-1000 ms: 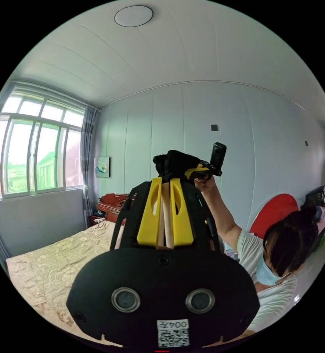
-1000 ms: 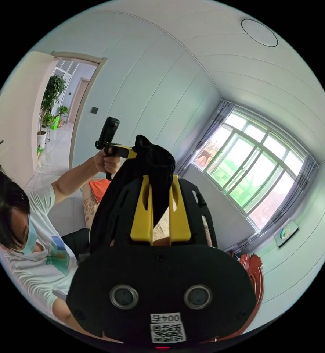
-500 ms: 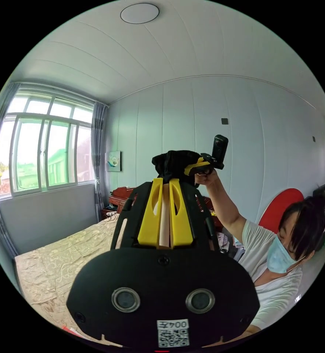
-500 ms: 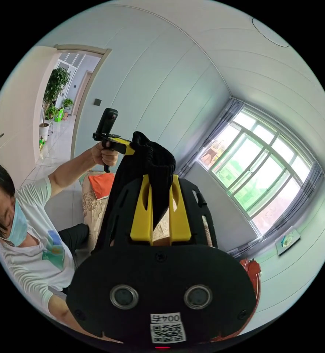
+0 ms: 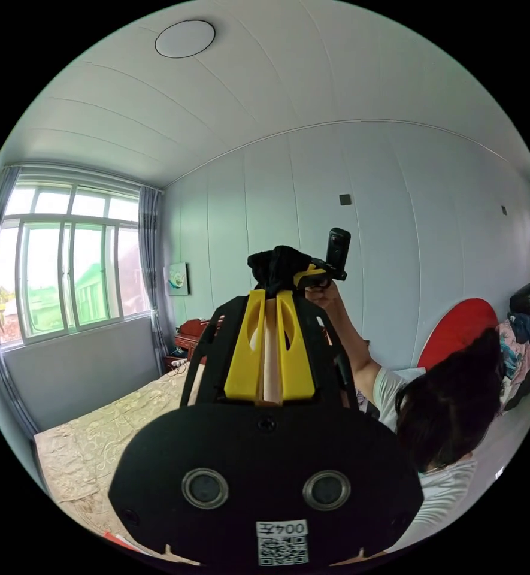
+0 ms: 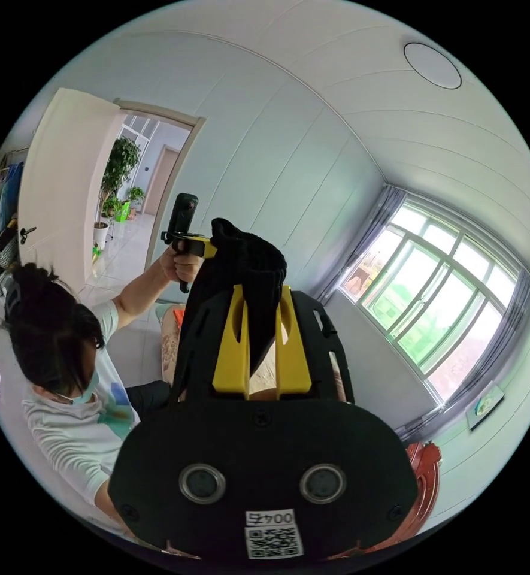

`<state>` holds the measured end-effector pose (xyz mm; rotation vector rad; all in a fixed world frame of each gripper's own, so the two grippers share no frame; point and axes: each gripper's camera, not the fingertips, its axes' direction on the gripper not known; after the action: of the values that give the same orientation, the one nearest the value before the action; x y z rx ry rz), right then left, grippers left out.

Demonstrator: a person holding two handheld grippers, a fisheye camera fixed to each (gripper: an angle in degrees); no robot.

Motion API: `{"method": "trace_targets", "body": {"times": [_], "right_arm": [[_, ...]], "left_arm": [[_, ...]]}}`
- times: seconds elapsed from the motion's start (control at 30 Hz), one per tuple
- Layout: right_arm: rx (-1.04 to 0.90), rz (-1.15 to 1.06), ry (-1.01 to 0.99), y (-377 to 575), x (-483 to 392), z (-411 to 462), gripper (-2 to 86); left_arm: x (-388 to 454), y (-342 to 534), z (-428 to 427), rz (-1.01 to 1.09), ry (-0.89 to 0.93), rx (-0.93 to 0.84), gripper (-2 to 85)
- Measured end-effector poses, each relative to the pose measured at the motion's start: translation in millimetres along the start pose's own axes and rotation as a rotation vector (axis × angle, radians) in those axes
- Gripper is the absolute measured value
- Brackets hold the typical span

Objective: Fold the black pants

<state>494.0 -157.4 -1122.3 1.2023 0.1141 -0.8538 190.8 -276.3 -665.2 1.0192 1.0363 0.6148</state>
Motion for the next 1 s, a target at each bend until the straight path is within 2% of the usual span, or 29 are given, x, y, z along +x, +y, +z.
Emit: {"method": "trace_targets", "body": {"times": [0.1, 0.23, 0.5, 0.6, 0.67, 0.8, 0.9, 1.0], "right_arm": [[-0.016, 0.015, -0.02, 13.4, 1.6, 23.1, 5.1], [-0.086, 0.077, -0.045, 36.9, 18.6, 96.7, 5.6], [-0.232, 0.24, -0.041, 99.3, 60.5, 370.0, 5.5], [-0.154, 0.281, 0.022, 79.7, 57.3, 420.9, 5.6], [-0.013, 0.291, 0.075, 54.2, 46.9, 413.7, 5.7], [0.317, 0.235, 0.163, 9.5, -3.5, 346.1, 5.7], [0.427, 0.147, 0.216, 14.1, -53.4, 300.5, 5.7], [0.43, 0.077, 0.182, 57.6, -96.5, 274.1, 5.6]], "left_arm": [[-11.3, 17.6, -1.9, -0.012, 0.005, -0.001, 1.5], [-84.4, 75.7, -0.6, -0.153, 0.001, -0.013, 1.6], [-280.6, 236.4, -18.0, -0.473, -0.129, -0.039, 1.9], [-330.9, 251.3, -43.4, -0.497, -0.247, -0.053, 2.0], [-332.3, 226.2, -65.6, -0.432, -0.315, -0.026, 2.1], [-268.6, 143.8, -105.6, -0.17, -0.448, 0.029, 2.0], [-211.9, 124.7, -110.8, -0.052, -0.495, 0.037, 1.9], [-173.2, 152.0, -102.0, -0.008, -0.479, 0.03, 1.8]]}}
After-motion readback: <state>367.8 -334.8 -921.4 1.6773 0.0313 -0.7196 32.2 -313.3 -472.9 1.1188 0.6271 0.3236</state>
